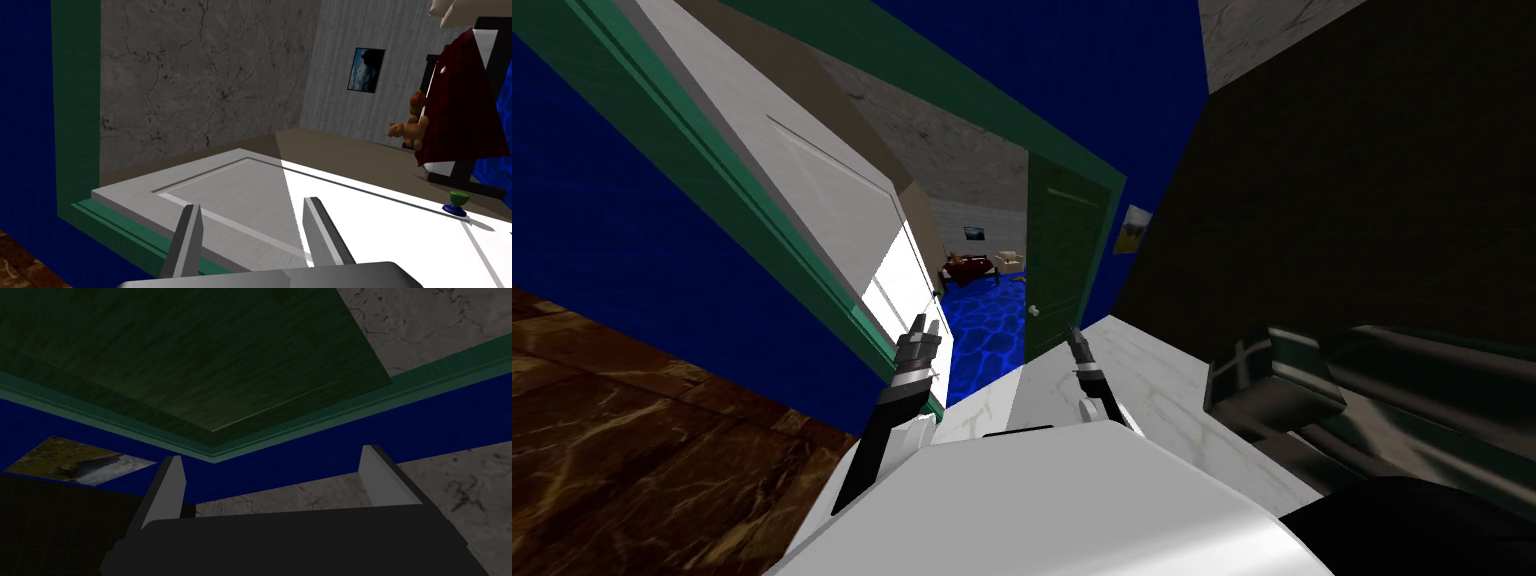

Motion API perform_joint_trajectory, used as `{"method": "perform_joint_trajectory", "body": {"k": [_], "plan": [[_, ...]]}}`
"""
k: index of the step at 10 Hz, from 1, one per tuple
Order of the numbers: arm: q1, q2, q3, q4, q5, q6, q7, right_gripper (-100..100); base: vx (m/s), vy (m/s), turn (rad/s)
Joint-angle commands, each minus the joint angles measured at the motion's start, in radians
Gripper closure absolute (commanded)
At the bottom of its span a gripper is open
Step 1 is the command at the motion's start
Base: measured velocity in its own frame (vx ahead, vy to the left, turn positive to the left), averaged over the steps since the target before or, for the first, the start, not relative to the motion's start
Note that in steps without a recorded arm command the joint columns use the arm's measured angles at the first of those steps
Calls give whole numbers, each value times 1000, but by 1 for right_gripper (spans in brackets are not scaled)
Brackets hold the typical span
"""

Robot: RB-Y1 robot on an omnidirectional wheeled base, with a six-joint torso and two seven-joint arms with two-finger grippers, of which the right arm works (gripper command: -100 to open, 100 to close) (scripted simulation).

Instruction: Push the door open

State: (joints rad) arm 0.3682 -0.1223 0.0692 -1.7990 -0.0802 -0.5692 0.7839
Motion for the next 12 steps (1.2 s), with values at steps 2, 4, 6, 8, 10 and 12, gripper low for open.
{"method": "perform_joint_trajectory", "body": {"k": [2, 4, 6, 8, 10, 12], "plan": [[-14, -10, 0, 81, -20, -25, 71, -100, 45, -37, 167], [-24, -19, 1, 144, -39, -42, 128, -100, 75, -68, 219], [-29, -23, 2, 175, -48, -51, 168, -100, 49, -39, 92], [-34, -27, 2, 206, -58, -59, 201, -100, 55, -47, 154], [-44, -36, 3, 261, -76, -77, 262, -100, 41, -48, 158], [-48, -40, 3, 298, -85, -85, 295, -100, 61, -60, 147]]}}
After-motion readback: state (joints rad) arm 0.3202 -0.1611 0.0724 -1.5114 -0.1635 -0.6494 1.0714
